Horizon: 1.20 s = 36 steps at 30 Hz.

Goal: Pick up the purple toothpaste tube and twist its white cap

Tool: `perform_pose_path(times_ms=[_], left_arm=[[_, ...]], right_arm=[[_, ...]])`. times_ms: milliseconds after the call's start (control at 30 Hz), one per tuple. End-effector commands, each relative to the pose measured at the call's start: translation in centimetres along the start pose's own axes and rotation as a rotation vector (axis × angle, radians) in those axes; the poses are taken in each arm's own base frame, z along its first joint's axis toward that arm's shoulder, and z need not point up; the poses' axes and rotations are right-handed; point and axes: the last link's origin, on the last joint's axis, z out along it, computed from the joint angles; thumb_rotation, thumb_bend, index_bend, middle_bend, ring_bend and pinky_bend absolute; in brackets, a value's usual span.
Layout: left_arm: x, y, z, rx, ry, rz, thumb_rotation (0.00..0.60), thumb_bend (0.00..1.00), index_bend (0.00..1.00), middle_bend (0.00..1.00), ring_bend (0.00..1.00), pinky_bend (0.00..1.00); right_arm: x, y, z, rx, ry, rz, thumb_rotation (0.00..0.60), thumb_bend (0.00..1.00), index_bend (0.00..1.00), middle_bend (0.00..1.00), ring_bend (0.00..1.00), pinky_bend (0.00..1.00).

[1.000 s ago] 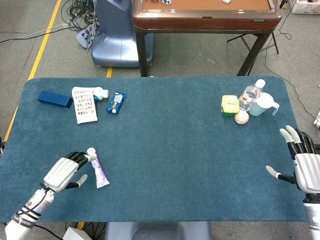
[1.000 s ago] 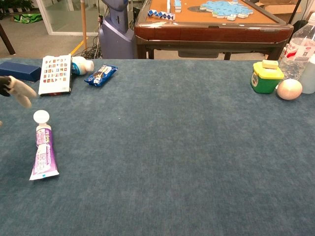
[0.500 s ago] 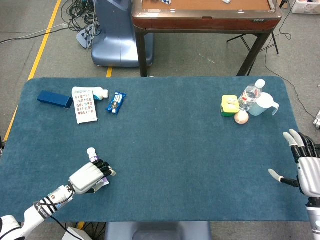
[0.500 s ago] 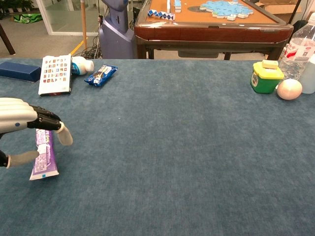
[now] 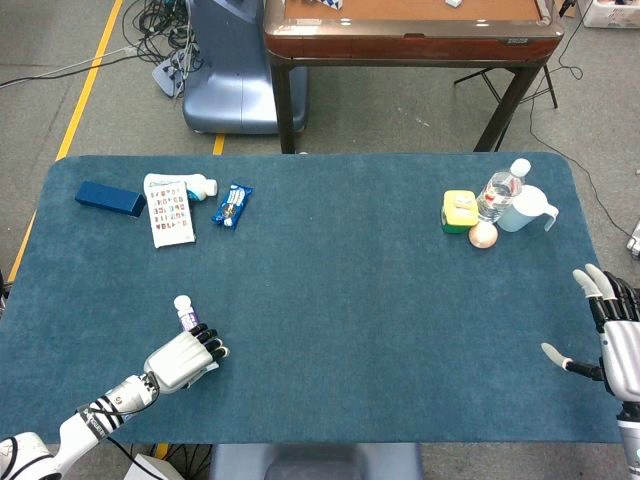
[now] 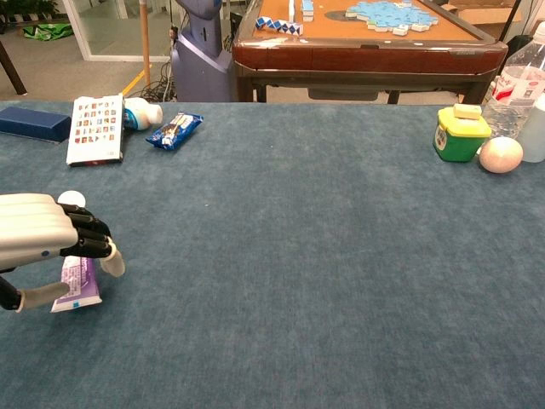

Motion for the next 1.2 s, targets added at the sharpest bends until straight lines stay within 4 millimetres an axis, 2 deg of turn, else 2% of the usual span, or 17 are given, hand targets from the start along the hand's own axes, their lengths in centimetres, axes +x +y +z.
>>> perform_pose_path(times_ms=[33, 400, 900, 1200], left_arm=[[-0.3, -0.1, -0.4, 0.01, -0.019, 0.026, 0.6, 0.47, 0.27, 0.33, 0.19, 0.16], [-0.9, -1.2, -1.5, 0.052, -0.059, 0.098, 0.6, 0.47, 0.27, 0.41, 0.19, 0.16], [-1.4, -4.3, -2.2, 0.194, -0.068, 0.161, 0.6, 0.47, 0.28, 0.41, 0.19, 0.15], [-1.0, -5.4, -3.1, 0.363, 0.006, 0.05, 0.6, 0.46, 0.29, 0.41, 0.19, 0.16]], right_arm=[[0.0, 0.1, -0.1, -0.002, 0.0, 0.0, 0.531, 0.0, 0.0, 0.06, 0.0, 0.0], [-0.1, 0.0, -0.2, -0.002, -0.001, 0.006, 0.532, 0.0, 0.0, 0.06, 0.0, 0.0], [-0.1, -0.1, -0.5, -0.007, 0.002, 0.009, 0.531, 0.0, 0.0, 0.06, 0.0, 0.0], [-0.1, 0.1, -0.6, -0.011, -0.003, 0.013, 0.531, 0.0, 0.0, 0.06, 0.0, 0.0]])
